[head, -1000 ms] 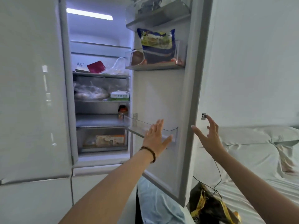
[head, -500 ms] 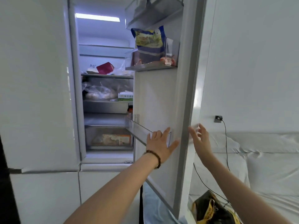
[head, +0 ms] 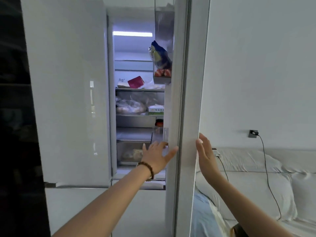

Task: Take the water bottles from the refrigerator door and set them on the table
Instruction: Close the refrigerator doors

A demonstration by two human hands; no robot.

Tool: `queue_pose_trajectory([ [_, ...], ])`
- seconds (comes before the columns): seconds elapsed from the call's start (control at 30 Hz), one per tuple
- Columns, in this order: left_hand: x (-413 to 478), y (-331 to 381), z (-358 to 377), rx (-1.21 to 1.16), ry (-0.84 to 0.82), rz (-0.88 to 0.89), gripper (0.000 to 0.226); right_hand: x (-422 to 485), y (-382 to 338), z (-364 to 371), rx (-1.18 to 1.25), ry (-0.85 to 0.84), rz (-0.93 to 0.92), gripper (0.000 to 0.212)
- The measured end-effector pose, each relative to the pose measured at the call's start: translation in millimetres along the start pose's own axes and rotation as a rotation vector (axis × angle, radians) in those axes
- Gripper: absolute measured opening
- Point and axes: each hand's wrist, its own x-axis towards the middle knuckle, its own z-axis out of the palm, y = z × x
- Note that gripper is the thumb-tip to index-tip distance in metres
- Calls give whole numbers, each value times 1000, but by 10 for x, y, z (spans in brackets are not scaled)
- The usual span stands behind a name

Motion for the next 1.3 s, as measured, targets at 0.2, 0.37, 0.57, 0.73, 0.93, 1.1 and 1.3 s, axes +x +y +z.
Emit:
queue_pose_trajectory([
  [0.2,-65,-489,-472,-333,100,152,58,-27,17,837,-30,-98,-35,61],
  [0.37,55,-950,-689,-416,217,178,71,72,53,1410,-113,-154,-116,58],
  [0.57,420,-1443,-854,-524,414,123,70,516,316,2015,-301,-183,-303,52],
  [0.73,911,-2005,-864,-513,586,24,67,1163,712,2465,-518,-147,-526,55],
  [0.93,1550,-2560,-882,-582,651,-11,53,1861,1134,3026,-714,-94,-777,58],
  [1.1,1937,-2940,-737,-480,765,8,53,2202,1413,3373,-731,27,-857,53],
  [1.3,2342,-3255,-648,61,874,216,67,2463,1597,3599,-832,90,-873,52],
])
